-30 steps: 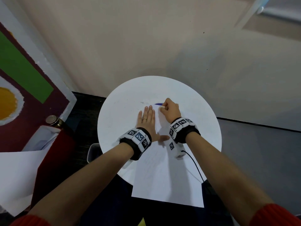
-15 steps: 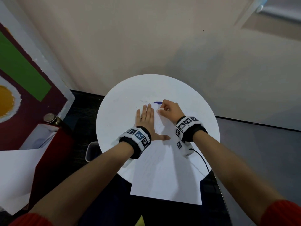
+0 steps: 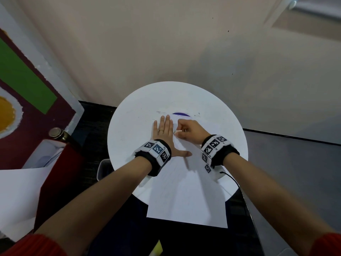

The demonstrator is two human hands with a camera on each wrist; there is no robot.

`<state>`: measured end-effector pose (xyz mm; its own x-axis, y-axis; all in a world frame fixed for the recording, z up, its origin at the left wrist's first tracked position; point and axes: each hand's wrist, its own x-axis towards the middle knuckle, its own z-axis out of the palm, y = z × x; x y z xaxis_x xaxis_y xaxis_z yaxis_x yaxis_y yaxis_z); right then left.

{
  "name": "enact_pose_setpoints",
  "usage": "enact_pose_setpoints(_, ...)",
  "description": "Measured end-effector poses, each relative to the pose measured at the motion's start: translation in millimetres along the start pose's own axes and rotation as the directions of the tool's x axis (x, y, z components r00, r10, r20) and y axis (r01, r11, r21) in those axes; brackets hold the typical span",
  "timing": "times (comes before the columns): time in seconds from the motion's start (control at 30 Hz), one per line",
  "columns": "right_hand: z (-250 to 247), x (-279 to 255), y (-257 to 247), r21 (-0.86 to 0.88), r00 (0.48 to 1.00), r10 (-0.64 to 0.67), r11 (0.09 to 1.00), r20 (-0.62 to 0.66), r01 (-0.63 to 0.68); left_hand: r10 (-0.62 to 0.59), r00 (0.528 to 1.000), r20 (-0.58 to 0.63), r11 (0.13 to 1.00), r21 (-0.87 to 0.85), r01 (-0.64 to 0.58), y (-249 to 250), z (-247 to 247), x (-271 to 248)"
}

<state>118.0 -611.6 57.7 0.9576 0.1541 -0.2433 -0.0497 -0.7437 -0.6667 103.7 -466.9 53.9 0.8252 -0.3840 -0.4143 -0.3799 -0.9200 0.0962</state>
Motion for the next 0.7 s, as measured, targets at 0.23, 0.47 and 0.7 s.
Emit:
enact_pose_setpoints(0.23,1.9,5.6,-6.2,0.016,0.994,0.04,0.999,-0.105,-0.039,0.005,1.0,0.016,1.0,-0.012,-0.005,-0.5,-2.5,-2.4)
enact_pose_setpoints(0.47,-11.3,14.1,-15.5,-0.108,0.973,0.116,0.984,-0.197,-0.139,-0.013,0.999,0.033,1.0,-0.006,0.013,0.4,-3.3,-2.9)
enact_pose_setpoints(0.7,-16.1,-1.3,4.1,-0.026,0.995,0.101,0.995,-0.005,-0.101,-0.006,1.0,0.023,1.0,-0.031,0.007,0.6,-1.2,-0.3)
